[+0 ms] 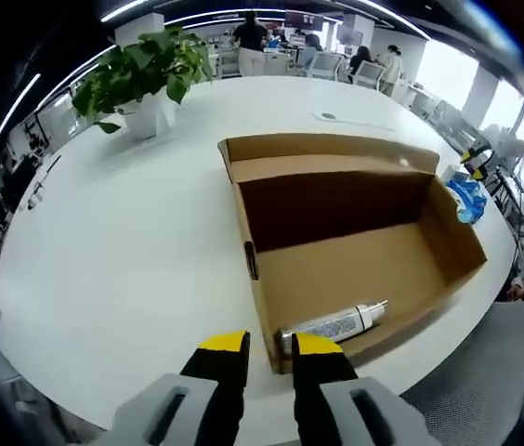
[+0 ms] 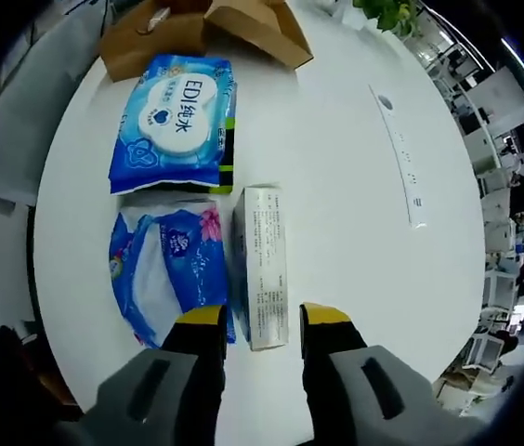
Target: Operate the shoe box by opening the lid, removing the specified soft item, and placing it in the target area until the item is outside and the box remains undamaged.
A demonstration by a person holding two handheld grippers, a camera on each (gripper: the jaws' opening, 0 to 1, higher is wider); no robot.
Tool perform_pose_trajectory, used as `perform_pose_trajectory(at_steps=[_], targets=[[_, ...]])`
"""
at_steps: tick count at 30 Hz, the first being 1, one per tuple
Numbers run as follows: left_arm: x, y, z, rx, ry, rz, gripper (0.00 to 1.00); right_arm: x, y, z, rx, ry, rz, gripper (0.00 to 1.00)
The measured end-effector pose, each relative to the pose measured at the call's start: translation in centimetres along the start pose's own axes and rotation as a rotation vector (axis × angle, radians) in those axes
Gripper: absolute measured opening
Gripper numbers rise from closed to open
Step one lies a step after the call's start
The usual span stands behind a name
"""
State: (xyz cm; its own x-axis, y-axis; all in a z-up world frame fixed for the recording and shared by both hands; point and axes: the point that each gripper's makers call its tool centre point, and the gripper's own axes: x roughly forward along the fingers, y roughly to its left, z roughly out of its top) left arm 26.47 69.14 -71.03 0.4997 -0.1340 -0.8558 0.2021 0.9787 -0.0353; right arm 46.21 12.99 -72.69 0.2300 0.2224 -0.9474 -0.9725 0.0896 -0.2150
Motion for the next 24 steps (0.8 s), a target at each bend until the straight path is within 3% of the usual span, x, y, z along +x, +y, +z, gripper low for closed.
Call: perform_pose_trajectory(at_steps=[5,11,16,24], targets=[[-0.7,0.0,0.6,0.023,-0.035,0.003,0.24,-1.2,0.3,0.5,0.048,-0.02,-0.026,0.37],[-1.7,0.6,1.9,0.055,-0.083,0.015,0.3,-2.6,0.6,1.4,0.164,-0.082,-0.071,0.47],[-2.1,0.4,3.1,0.086,-0.116,-0.01,0.32,-4.0,1.3,2.4,0.251,-0.137,-0.099,0.6],[-2.6,-0.3,5.0,0.208,-0.135,-0.064,0.37,-6.6,3.5,4.5,0.345,-0.24,-0.145,0.75]])
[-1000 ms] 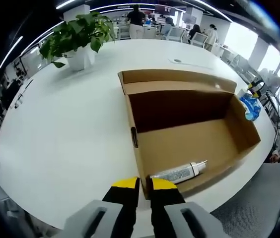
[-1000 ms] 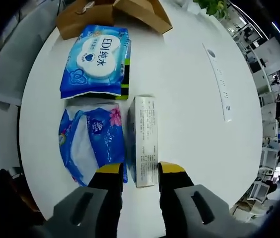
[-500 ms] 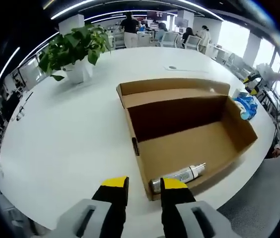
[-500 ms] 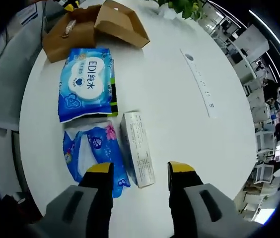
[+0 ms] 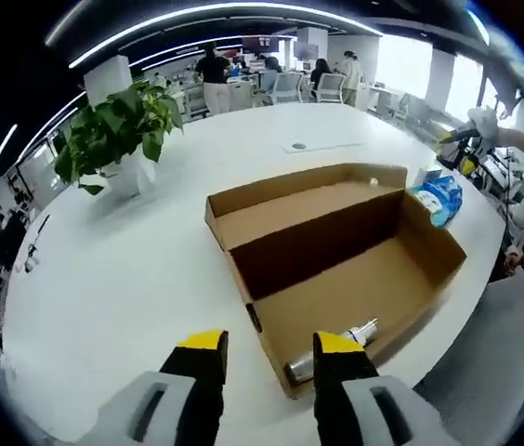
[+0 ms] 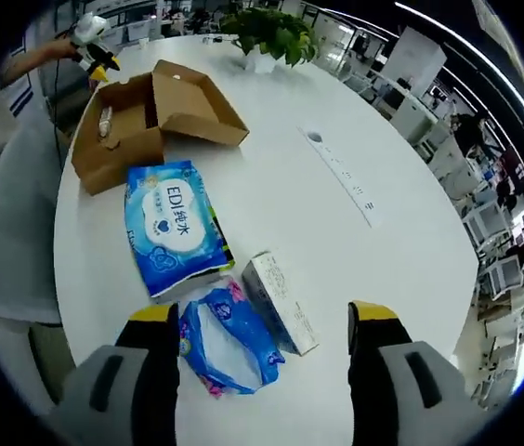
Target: Operate the shoe box by opening the lid, removing the specified soft item, and placing it in the target area until the item is outside and the box remains undamaged.
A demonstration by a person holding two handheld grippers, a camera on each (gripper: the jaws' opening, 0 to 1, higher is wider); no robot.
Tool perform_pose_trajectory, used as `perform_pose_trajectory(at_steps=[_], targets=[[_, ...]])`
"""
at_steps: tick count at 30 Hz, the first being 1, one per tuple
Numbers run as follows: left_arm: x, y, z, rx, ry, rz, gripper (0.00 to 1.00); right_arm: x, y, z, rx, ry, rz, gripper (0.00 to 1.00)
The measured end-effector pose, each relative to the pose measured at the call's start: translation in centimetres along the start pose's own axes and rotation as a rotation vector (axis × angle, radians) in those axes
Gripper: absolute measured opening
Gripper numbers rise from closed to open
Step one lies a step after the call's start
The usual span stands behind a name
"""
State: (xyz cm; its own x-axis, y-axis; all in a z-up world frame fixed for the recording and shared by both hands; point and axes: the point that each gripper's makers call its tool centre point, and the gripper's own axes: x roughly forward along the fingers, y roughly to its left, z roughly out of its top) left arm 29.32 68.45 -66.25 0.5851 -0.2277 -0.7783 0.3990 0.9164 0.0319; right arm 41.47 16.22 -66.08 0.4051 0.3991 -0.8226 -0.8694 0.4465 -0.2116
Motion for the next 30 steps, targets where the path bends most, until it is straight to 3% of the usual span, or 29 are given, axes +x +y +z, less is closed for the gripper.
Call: perform_pose_trajectory(at_steps=[12,21,30], targets=[[0.1,-1.2,2.7,0.18,-0.013,-0.105,0.47,-3.2,3.6,1.0,0.092,-0.094,-0.082,0.96],[0.9,-3.5,3.6,0.379,0.032,-0.225,0.53,-4.9,7.0,1.4,0.171,-0.154,-0.106,0.96],[2.7,-5.1,3.6,0.512,0.106,-0.332,0.58,-5.9,10.4,1.9,0.244,-0.214,-0.113,0.96]])
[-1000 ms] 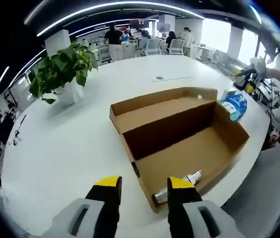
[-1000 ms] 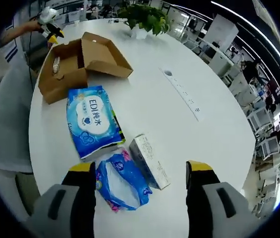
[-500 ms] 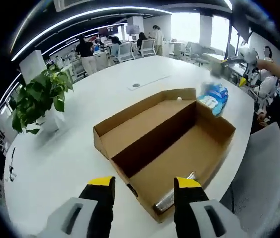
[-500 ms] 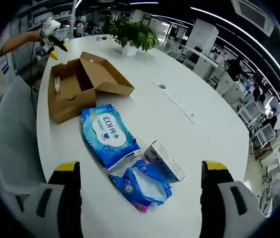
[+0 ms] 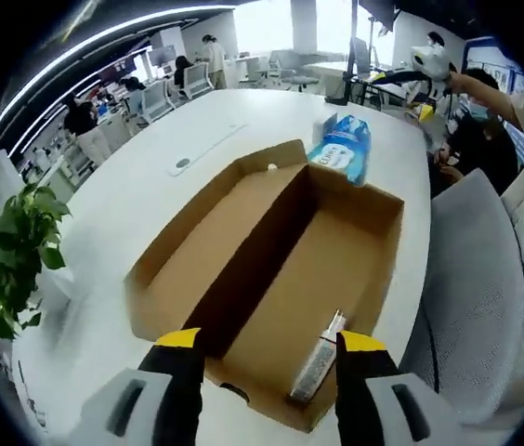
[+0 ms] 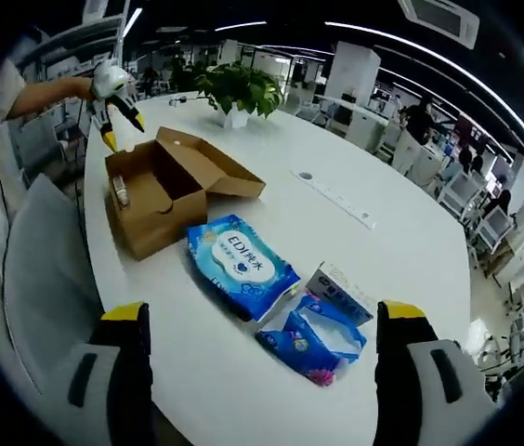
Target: Operate the shoe box by opening the lid, removing the specified soft item, and placing it in the target area until the item is outside and the box remains undamaged.
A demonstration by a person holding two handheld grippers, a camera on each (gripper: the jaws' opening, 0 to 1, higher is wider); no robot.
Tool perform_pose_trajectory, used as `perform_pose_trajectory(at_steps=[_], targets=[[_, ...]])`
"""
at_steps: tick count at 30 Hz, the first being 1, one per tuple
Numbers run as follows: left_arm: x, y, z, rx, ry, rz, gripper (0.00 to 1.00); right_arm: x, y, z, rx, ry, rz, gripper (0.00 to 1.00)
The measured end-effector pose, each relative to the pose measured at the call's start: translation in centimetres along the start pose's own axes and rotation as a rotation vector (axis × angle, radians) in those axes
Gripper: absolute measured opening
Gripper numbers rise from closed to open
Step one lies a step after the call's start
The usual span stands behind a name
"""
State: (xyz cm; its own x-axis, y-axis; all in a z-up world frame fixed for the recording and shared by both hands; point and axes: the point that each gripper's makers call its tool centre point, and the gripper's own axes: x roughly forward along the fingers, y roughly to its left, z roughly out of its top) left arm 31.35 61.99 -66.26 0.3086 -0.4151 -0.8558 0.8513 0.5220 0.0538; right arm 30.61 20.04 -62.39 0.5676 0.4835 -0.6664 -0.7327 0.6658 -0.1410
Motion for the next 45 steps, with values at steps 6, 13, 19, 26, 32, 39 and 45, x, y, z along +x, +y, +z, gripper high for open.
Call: perform_pose_trajectory(at_steps=[6,13,19,26,32,39,45], targets=[[1.4,-0.6,-0.2,0.064,0.042,-0.081,0.6,-0.5,1.5,0.0,0.068,-0.034,-0.016,0.96],[2.8,-1.1,-0.9,0.153,0.106,-0.141,0.64,-0.6,4.0,-0.3,0.107,-0.043,-0.001,0.96],[3.7,-1.8,-2.2,0.232,0.173,-0.211,0.68,-1.0,5.4,-0.2,0.138,-0.061,-0.005,0.96],[4.8,-2.3,-3.1,0.286,0.235,-0.267,0.71,-1.5,6.2,-0.3,0.159,-0.067,-0.024,0.96],[5.7,-2.3,-3.8,0.326,0.29,-0.304,0.71,-1.7,6.7,-0.7,0.172,-0.068,-0.028,0.96],[6.6,-3.0,-5.0,0.379,0.356,-0.355,0.66,-1.9,7.1,-1.1,0.185,-0.072,-0.038,0.96],[7.6,-3.4,-5.7,0.409,0.392,-0.374,0.64,-1.8,7.4,-1.5,0.209,-0.072,-0.045,0.96]])
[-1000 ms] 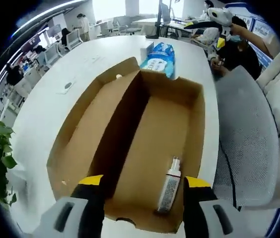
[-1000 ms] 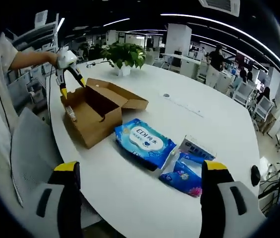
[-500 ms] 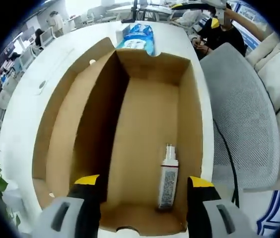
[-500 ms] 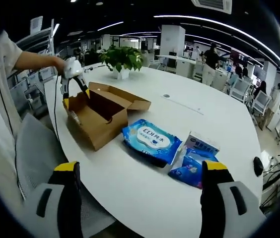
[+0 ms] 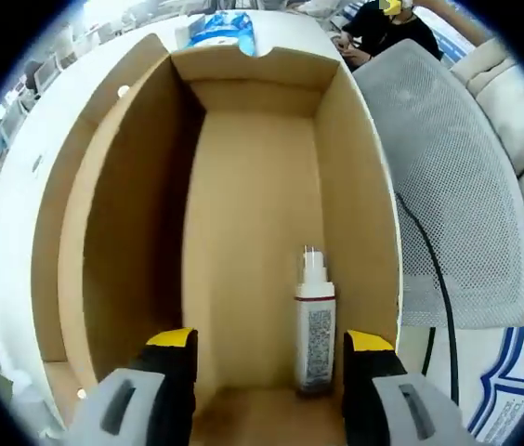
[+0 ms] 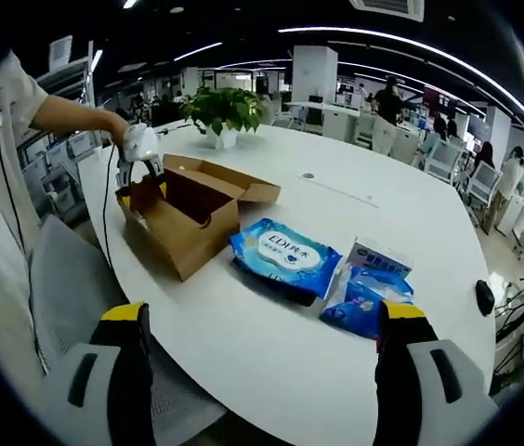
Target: Operate the shoe box by opening the lid, removing the specified soft item, and placing it in the target area until the item is outside and the box remains undamaged.
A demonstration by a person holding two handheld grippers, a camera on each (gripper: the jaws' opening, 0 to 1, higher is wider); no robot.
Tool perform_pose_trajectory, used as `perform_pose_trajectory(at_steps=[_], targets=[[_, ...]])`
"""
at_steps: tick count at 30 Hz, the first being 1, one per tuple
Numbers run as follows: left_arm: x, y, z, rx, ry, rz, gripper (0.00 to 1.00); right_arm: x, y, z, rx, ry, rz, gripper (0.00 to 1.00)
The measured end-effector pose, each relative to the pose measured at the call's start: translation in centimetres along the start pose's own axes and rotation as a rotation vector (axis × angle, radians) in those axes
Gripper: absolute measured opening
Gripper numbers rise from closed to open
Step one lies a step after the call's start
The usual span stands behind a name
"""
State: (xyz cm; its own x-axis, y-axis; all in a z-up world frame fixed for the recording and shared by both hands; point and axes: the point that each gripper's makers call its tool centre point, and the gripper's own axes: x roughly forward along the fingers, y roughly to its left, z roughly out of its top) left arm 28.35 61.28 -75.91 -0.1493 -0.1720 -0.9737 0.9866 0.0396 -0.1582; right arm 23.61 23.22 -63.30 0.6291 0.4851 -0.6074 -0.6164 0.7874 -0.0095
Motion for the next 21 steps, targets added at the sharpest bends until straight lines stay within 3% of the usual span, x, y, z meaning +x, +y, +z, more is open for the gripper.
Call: perform_pose_trajectory(at_steps=[13,15,17,21], targets=[[1.0,-0.5,0.8,-0.001,-0.044,0.0,0.49,0.2,0.1,0.3,0.015,-0.025,-0.01,0.96],[1.1,-0.6,0.8,0.021,-0.054,0.013,0.44,0.4,0.2,0.3,0.016,-0.025,-0.007,0.96],[1.1,-0.9,1.2,0.097,-0.09,0.017,0.35,0.5,0.4,0.4,0.014,-0.026,-0.003,0.96],[1.3,-0.9,0.9,0.116,-0.09,0.042,0.28,0.9,1.0,0.5,0.011,-0.029,0.012,0.96]])
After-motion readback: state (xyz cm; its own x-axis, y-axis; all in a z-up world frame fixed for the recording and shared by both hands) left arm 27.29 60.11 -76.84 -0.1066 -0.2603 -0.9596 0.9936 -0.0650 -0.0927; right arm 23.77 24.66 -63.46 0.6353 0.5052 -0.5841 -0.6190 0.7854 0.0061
